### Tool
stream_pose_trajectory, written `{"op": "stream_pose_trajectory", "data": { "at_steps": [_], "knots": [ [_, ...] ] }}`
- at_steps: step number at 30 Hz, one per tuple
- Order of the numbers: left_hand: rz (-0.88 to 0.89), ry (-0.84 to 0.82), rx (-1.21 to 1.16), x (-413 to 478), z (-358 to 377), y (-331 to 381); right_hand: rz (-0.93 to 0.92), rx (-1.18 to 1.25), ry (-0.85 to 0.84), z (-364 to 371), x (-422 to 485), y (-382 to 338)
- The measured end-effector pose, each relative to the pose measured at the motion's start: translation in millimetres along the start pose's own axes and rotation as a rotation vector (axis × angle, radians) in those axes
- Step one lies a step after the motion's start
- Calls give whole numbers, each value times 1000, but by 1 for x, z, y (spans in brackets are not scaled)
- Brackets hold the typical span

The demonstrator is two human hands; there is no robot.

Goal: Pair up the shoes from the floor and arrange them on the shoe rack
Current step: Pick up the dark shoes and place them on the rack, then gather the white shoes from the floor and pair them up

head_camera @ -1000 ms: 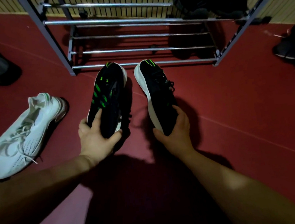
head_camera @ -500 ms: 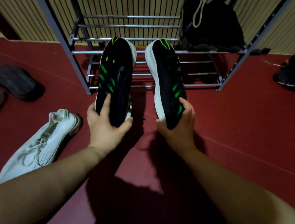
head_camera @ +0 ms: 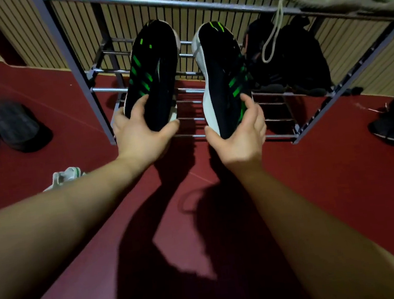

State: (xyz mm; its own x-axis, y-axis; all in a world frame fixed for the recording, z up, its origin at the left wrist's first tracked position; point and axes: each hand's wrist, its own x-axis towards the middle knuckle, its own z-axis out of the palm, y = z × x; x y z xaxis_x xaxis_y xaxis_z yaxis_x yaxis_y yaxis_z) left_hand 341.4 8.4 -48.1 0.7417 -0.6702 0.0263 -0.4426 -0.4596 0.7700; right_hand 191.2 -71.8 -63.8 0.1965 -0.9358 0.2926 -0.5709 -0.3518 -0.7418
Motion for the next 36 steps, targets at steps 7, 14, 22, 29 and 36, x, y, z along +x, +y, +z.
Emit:
{"op": "stream_pose_trajectory", "data": {
  "at_steps": [7,14,22,29,36],
  "knots": [
    [29,30,162,59,10,33,88,-128,-56,11,68,-29],
    [9,-209,114,85,12,46,150,-161,-417,6,92,-32],
    [318,-404,91,60,-26,-15,2,-17,-400,-7,70,0],
    [429,-239,200,87,-2,-5,22,16,-332,6,86,-9],
    [546,-102,347,63,-9,-52,-52,-180,-61,36,23,2]
  ]
}}
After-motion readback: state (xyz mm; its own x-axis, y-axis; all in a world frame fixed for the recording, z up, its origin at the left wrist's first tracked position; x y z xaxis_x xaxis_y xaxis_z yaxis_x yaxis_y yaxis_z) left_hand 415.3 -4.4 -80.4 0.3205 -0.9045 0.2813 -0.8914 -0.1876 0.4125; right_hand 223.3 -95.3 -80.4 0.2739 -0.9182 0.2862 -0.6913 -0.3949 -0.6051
